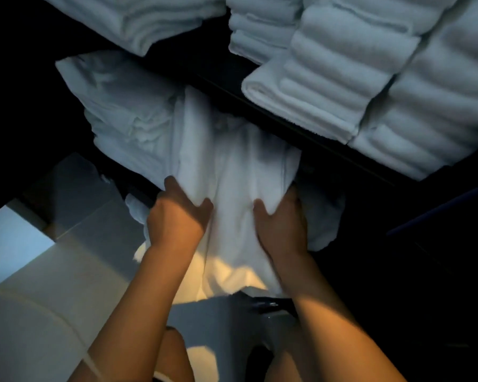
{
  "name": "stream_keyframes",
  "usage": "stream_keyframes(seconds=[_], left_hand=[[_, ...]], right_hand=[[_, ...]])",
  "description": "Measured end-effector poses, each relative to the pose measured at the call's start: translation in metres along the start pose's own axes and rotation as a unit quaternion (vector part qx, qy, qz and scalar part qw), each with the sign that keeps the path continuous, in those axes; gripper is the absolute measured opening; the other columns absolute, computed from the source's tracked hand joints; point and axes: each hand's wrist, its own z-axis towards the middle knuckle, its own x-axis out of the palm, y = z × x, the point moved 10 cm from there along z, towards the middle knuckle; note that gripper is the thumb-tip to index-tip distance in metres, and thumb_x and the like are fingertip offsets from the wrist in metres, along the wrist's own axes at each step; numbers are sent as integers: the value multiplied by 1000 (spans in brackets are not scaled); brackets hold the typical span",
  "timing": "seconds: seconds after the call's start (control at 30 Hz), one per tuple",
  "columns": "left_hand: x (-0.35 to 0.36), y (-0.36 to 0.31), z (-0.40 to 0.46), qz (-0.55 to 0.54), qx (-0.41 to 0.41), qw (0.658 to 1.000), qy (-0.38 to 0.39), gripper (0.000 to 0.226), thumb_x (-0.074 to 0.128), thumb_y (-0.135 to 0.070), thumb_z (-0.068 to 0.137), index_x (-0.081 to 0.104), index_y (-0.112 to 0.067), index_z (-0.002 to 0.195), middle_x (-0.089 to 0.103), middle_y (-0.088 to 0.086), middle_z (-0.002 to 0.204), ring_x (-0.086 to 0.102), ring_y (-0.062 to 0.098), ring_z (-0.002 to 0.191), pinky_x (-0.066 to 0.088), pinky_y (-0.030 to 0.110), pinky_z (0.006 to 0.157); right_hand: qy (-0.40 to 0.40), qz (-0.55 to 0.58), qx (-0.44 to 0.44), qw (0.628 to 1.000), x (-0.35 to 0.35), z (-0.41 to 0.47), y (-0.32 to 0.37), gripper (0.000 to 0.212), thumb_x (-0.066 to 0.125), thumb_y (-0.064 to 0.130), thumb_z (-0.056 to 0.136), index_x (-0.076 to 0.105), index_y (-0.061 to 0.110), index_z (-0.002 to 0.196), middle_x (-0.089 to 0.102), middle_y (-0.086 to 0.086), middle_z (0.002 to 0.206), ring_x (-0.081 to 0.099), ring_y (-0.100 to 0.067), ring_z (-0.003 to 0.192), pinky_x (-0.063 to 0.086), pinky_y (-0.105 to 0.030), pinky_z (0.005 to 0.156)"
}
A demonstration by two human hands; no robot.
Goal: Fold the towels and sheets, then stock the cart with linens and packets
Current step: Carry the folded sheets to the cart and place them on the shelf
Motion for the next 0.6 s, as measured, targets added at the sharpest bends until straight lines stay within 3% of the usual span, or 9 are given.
stream_keyframes(seconds=[0.2,0.37,0.5,0.6], left_hand=[[1,6,2,-11,23,1000,0,57,79,-35,84,50,0,117,67,27,108,67,44,96,48,39,71],[-16,-19,4,-29,57,998,-7,51,79,-38,81,54,-7,113,67,17,104,65,38,94,39,33,70],[-2,-59,44,-1,91,995,36,61,76,-49,82,53,-11,124,66,13,117,63,31,98,42,31,75],[32,-87,70,34,129,987,90,72,73,-49,86,46,-8,139,62,15,129,62,32,109,44,32,79]], right_hand=[[-13,-5,-17,1000,1,-3,3,84,64,45,94,19,17,159,52,-17,139,56,-37,124,45,-38,101],[-62,58,-16,996,-26,-6,5,81,69,45,91,31,19,158,56,-14,144,55,-35,130,44,-37,107],[-146,46,-6,988,-63,11,8,71,73,47,88,50,7,143,64,-22,133,61,-39,122,48,-38,98],[-67,50,39,996,-47,37,-5,82,68,47,94,35,2,154,50,-23,150,51,-36,136,42,-36,111]])
